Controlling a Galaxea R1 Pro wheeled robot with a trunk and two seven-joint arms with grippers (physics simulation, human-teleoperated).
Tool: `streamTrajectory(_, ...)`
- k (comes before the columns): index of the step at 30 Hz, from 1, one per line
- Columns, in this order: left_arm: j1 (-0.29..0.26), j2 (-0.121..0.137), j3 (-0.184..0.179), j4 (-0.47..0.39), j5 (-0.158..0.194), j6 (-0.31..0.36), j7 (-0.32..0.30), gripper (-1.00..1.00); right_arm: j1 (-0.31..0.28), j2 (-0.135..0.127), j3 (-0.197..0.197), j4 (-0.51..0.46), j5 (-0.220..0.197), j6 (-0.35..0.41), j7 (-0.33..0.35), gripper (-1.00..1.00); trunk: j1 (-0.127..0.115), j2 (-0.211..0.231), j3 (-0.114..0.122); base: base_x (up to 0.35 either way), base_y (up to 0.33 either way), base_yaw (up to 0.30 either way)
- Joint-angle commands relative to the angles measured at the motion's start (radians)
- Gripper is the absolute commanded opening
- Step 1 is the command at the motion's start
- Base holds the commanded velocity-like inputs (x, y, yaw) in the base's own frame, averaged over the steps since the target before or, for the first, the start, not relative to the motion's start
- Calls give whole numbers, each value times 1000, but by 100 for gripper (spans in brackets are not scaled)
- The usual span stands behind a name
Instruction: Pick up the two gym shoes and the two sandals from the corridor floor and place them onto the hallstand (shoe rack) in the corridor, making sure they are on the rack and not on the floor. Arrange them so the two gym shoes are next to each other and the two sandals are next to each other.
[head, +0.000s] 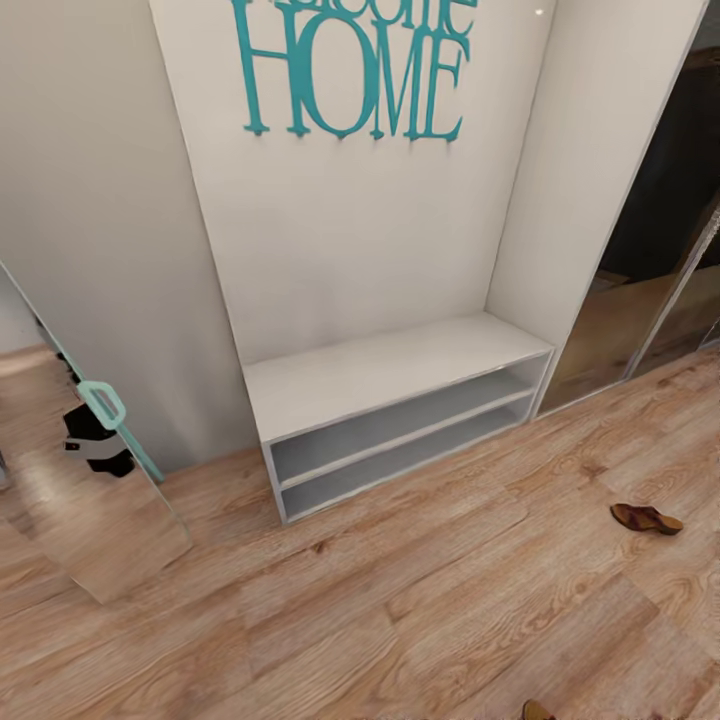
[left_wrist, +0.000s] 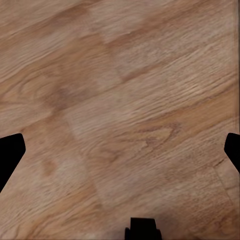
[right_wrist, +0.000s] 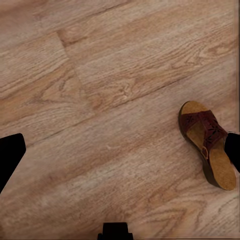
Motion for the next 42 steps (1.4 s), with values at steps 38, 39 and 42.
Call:
streamTrajectory(38, 0, -5, 4, 0, 2, -3, 1, 100, -1, 0, -1, -2, -1, -3, 0, 100, 0, 0, -52, -125, 0, -171)
streamTrajectory(39, 0, -5, 4, 0, 2, -3, 1, 100, -1, 0, -1, -2, 0, -3, 0, 100, 0, 0, -53, -335, 0, -170)
streamTrajectory(42, 0, -5, 4, 0, 1, -3, 1, 100, -1, 0, -1, -2, 0, -3, -1, 100, 0, 0, -57, -336, 0, -168)
